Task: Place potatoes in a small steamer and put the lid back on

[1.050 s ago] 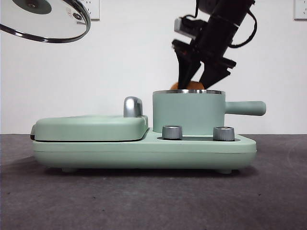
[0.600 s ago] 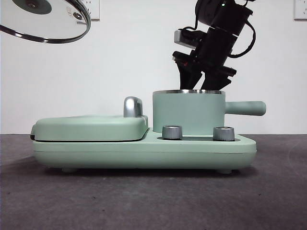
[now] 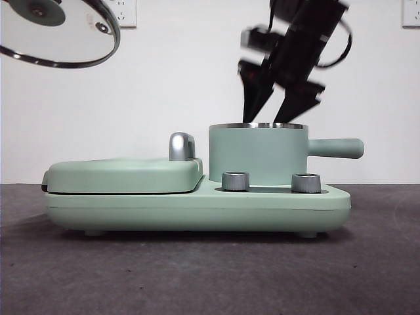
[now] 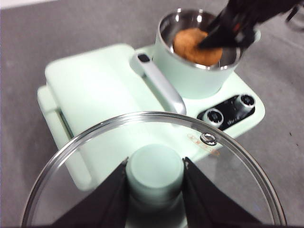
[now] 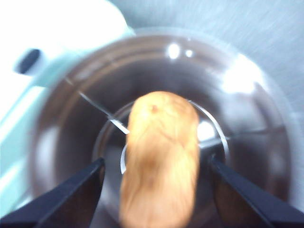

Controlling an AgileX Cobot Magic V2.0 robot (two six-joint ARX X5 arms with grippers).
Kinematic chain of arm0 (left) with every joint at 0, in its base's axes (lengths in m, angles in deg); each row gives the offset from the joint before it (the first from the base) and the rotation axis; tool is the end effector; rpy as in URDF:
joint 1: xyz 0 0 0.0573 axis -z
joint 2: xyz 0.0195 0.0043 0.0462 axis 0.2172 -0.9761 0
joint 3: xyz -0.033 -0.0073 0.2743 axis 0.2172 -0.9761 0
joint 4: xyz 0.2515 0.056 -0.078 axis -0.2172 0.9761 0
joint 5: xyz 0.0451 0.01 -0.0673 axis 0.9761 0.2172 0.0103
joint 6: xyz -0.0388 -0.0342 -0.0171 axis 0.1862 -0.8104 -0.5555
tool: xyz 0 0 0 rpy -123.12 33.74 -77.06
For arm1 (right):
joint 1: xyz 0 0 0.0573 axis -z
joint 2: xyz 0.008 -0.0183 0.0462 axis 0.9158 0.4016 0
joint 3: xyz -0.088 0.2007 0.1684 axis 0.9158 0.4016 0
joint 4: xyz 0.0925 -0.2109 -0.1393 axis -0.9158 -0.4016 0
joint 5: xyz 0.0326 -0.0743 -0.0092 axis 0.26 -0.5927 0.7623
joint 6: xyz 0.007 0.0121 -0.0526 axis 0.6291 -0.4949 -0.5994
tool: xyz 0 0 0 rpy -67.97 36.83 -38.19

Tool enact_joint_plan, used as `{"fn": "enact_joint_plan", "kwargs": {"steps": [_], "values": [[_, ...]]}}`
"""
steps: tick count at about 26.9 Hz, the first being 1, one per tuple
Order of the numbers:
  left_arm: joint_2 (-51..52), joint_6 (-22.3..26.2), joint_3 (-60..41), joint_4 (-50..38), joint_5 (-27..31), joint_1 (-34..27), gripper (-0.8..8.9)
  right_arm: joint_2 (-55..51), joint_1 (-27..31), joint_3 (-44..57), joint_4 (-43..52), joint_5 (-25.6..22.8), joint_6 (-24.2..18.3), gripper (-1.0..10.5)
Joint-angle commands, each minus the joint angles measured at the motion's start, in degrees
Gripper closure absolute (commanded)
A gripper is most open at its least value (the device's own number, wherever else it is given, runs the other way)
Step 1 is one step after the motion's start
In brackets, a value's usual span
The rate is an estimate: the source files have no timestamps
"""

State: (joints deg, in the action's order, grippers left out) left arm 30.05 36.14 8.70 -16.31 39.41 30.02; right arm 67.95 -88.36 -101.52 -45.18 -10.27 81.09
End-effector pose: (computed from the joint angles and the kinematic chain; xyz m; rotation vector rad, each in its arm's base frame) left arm 0.1717 -0.0632 0.3700 0.0413 0.5966 -0.5930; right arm 0.3894 0.1643 0.3047 -0.1544 0.8933 0.5880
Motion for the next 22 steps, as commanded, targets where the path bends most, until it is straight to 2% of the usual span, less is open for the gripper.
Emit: {"fn": "enact_joint_plan", "kwargs": {"steps": [1, 6, 14, 22], "values": [[-0.37, -0.35, 0.98, 0.44, -3.08, 0.17, 8.05, -5.4, -0.26, -1.55, -2.03, 0.11, -0.28, 6.2], [-0.37, 1.64, 0.98, -0.24, -4.02, 0.63, 8.05, -18.47, -0.17, 1.42, -4.46, 1.92, -0.28, 6.8], [-2.67, 3.06, 0.98, -9.57, -3.98, 3.41, 8.05, -39.98, -0.44, 17.75, -4.24, 1.99, 0.17, 6.8], [-11.98, 2.54, 0.98, -21.05, -2.62, 9.66, 8.04, -57.31, -0.74, 30.32, -5.31, 1.55, 1.53, 6.8]]}}
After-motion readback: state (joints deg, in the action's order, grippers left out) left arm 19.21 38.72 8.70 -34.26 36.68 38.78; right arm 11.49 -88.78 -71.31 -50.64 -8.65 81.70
